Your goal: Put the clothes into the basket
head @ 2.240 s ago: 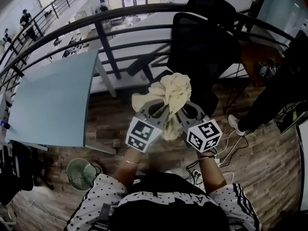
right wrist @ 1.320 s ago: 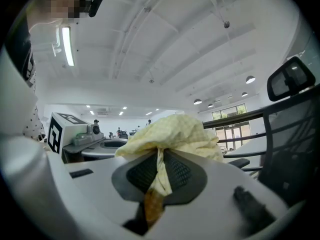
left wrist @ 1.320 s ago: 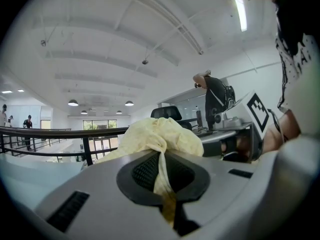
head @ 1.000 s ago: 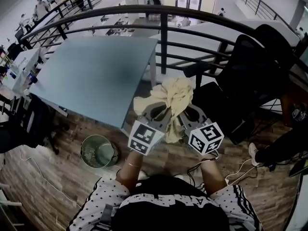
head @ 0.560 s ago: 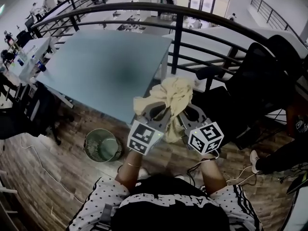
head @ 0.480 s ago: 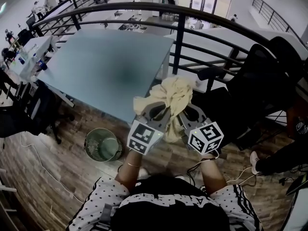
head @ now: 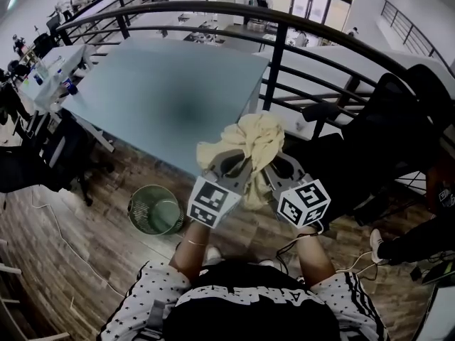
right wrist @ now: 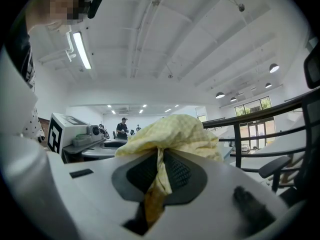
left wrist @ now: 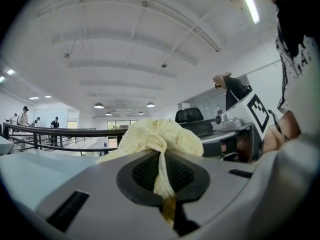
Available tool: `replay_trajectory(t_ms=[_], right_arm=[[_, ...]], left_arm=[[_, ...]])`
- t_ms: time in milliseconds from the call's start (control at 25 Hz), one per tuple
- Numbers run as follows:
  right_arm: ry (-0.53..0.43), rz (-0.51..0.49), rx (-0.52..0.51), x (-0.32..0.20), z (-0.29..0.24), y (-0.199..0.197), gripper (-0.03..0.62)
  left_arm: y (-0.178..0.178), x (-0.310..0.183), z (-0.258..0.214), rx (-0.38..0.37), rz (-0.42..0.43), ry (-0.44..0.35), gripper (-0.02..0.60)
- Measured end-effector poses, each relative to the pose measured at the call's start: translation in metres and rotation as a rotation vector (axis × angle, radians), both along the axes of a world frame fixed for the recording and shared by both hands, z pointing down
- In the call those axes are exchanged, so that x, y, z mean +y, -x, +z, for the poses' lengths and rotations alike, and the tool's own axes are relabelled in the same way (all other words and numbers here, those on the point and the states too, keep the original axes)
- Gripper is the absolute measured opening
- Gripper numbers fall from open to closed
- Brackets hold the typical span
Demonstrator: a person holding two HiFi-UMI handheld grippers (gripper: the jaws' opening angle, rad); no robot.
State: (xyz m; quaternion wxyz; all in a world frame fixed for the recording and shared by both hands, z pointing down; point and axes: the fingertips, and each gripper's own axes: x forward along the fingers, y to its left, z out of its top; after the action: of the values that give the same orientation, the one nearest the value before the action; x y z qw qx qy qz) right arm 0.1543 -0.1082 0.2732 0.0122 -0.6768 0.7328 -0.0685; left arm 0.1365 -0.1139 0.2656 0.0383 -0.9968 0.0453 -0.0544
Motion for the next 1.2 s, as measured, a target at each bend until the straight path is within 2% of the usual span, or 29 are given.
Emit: replay_trajectory(t_ms=[560, 760, 1200], right_arm=[[-0.008, -0.094, -0.006, -0.047, -0.003, 0.061, 0.044], [-0.011, -0.154, -0.015, -0.062, -0.005, 0.085, 0.044], [-0.018, -0.394, -0.032, -0.088, -0.005, 0.144, 0.044]], left_arm=[[0.061, -0.045, -0.003, 0.014, -0.09, 0.02, 0.023], [0.085, -0.059, -0.006, -0.017, -0.134, -0.043, 0.023], [0.144, -0.081, -0.006, -0.015, -0.376, -0.021, 0.023]])
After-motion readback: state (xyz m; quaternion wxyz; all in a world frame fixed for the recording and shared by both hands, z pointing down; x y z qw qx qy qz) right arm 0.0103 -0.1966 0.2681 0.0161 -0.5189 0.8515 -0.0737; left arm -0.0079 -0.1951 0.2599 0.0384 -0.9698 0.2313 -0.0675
